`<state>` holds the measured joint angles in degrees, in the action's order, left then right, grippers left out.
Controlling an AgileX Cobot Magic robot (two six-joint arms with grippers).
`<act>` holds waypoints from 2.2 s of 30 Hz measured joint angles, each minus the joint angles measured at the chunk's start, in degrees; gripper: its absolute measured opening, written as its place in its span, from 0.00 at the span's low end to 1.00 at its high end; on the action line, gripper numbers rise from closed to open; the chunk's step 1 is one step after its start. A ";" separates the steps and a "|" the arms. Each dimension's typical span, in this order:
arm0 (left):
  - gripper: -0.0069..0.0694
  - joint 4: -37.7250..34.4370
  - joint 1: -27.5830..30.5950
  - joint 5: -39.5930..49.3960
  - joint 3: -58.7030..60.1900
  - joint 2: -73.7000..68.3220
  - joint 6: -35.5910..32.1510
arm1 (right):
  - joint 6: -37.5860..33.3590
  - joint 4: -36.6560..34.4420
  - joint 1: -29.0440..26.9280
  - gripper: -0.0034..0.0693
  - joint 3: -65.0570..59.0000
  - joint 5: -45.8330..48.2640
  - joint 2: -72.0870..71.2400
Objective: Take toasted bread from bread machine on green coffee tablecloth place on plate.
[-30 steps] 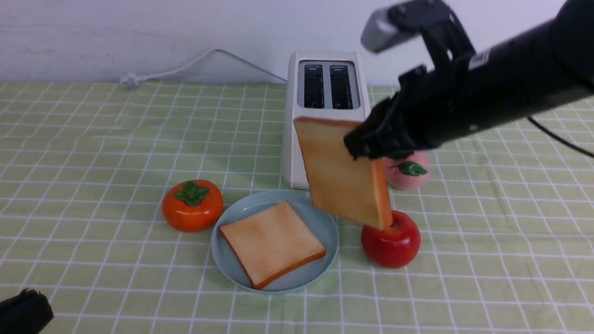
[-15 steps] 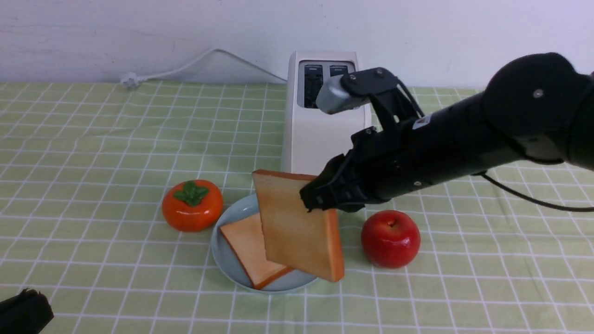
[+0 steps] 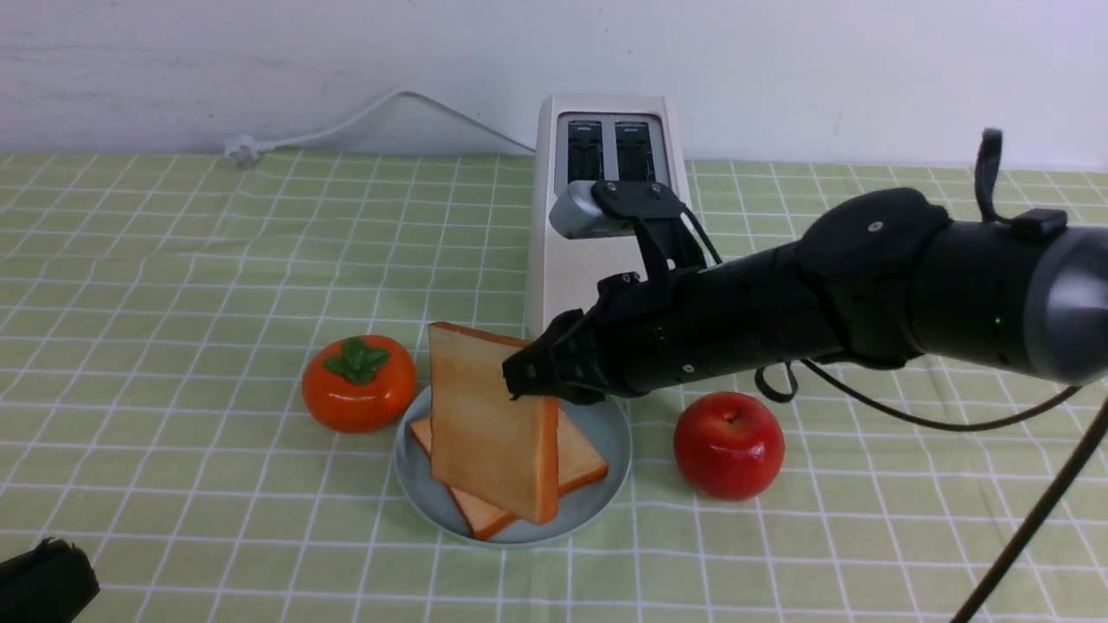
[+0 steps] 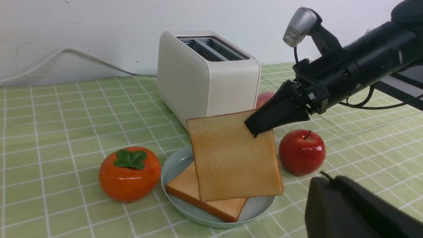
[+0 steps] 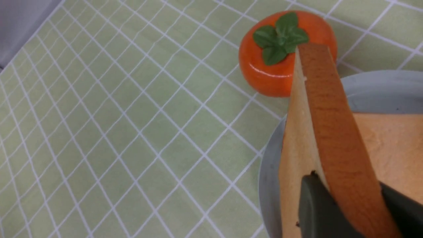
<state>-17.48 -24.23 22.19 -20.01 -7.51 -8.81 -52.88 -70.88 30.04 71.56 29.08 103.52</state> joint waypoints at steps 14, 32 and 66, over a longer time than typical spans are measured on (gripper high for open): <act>0.09 0.00 0.00 -0.05 0.00 0.00 0.00 | -0.24 -1.58 0.00 0.27 0.00 -6.25 2.25; 0.10 -0.05 0.00 -0.05 0.00 0.00 0.00 | 4.64 14.04 -4.38 0.75 0.00 -1.04 -7.64; 0.07 -4.53 0.00 -0.62 0.11 0.00 1.05 | 63.38 62.73 -4.92 0.05 -35.05 22.56 -78.11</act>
<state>-22.01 -24.23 21.57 -19.90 -7.51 -7.76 10.50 -8.15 25.12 36.51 51.64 25.41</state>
